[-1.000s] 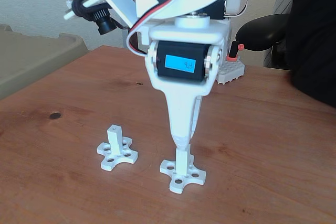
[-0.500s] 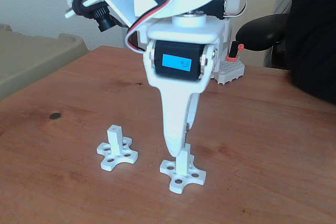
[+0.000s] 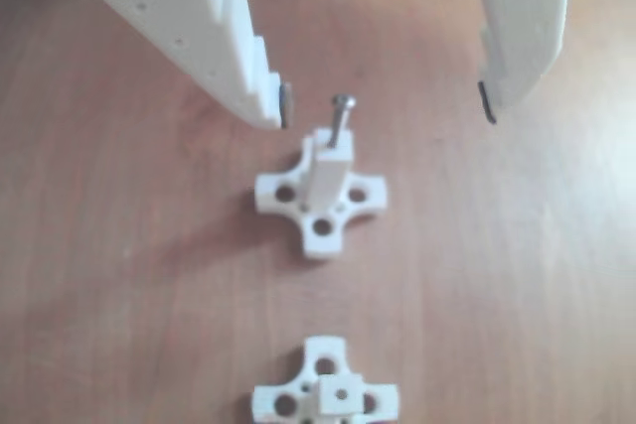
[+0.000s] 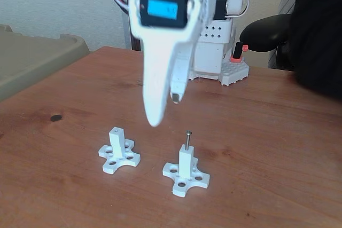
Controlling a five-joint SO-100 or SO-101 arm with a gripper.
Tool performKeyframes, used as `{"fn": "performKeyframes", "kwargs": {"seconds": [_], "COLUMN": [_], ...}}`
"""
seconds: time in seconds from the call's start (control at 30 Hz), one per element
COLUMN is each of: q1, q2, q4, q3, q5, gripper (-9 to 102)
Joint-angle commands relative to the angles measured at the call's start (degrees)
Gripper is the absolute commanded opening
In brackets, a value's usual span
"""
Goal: Grab the screw and set it in the hole.
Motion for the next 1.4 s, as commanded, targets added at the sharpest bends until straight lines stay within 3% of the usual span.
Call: {"fn": "performKeyframes", "kwargs": {"seconds": [0.0, 0.4, 0.87, 1.37], "q1": [1.23, 4.31, 8.88, 9.32], "q2": [9.49, 30.50, 63.28, 83.76], "q4": [-0.44, -4.75, -9.76, -5.45], "q3": [-1.76, 15.91, 51.06, 63.54], "q5": [-1.05, -2.29, -4.13, -1.32], "gripper": [22, -4, -4, -4]}}
